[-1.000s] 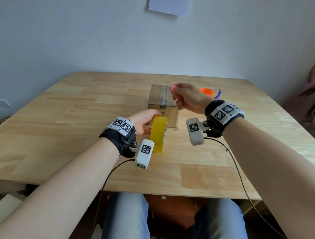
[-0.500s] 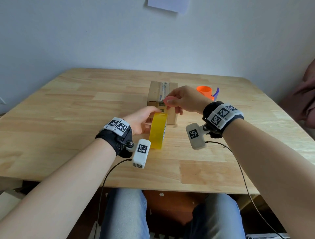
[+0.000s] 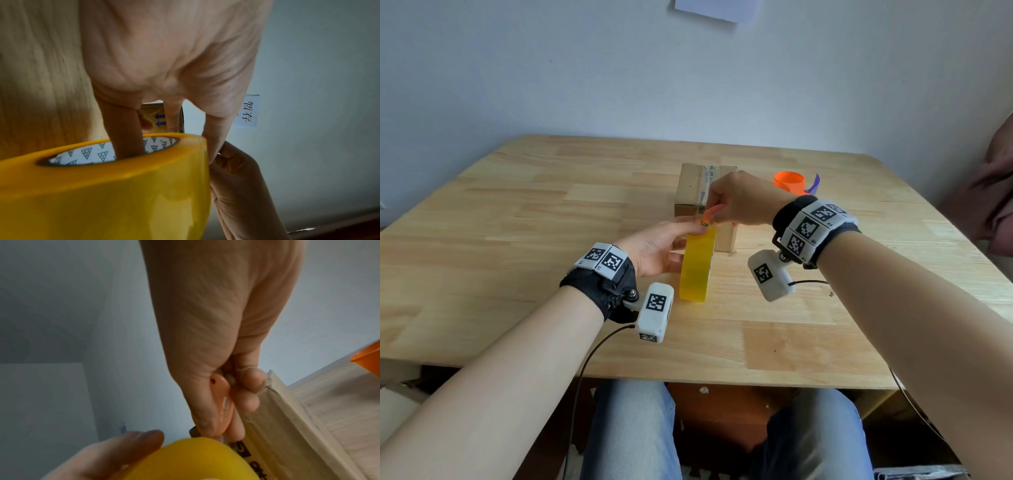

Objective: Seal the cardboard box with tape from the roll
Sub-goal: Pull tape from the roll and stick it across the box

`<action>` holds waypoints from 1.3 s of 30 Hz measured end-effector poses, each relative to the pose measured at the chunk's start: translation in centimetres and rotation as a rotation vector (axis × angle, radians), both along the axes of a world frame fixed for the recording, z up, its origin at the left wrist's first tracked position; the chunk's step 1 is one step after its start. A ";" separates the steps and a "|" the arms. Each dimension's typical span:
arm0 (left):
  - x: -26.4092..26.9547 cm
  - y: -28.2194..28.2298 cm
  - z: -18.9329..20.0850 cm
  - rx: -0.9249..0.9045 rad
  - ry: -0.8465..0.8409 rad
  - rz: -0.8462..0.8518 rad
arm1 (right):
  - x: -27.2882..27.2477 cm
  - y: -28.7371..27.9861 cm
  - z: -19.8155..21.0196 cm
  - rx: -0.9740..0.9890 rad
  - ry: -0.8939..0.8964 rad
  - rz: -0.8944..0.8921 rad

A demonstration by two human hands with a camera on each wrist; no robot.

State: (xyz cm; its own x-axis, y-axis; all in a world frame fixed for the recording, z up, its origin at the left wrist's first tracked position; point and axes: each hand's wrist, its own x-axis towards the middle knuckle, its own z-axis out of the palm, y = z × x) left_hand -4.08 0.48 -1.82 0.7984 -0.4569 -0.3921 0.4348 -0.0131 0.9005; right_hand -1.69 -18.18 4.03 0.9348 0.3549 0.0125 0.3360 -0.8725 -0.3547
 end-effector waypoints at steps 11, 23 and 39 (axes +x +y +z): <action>0.9 0.3 -1.0 -0.008 -0.008 0.013 | -0.4 1.5 1.1 -0.099 0.009 0.049; 1.8 0.6 -1.7 -0.014 -0.002 -0.026 | 0.4 3.1 1.7 -0.257 0.039 0.037; 1.6 0.2 -1.2 0.011 0.023 -0.029 | 0.3 2.8 2.4 -0.310 0.062 0.026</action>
